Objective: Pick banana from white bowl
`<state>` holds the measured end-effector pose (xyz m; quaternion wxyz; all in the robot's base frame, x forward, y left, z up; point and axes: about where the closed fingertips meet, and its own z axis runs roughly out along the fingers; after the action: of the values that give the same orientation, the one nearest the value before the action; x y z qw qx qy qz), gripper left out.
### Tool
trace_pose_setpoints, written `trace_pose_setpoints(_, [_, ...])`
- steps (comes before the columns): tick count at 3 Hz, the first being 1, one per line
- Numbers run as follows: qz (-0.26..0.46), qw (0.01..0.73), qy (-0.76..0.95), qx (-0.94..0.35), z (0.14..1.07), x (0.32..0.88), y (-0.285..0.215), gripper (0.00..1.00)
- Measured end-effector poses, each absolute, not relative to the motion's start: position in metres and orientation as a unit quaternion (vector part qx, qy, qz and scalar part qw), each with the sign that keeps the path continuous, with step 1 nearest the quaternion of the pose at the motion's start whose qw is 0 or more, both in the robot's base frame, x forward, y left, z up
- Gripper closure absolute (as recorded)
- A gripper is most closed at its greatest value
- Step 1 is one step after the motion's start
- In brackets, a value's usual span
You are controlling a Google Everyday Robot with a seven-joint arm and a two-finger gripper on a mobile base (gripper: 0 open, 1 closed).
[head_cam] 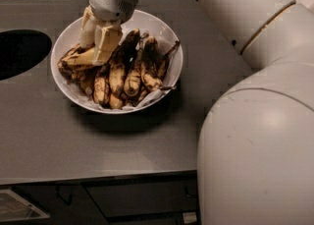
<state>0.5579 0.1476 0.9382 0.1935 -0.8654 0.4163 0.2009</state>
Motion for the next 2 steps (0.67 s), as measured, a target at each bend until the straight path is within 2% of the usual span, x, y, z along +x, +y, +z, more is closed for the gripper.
trace_pose_setpoints(1, [0.205,0.193,0.413,-0.866,0.9347,0.5584,0.1496,0.47])
trace_pose_setpoints(2, [0.207,0.192,0.410,-0.868,0.9324,0.5589,0.1524,0.66])
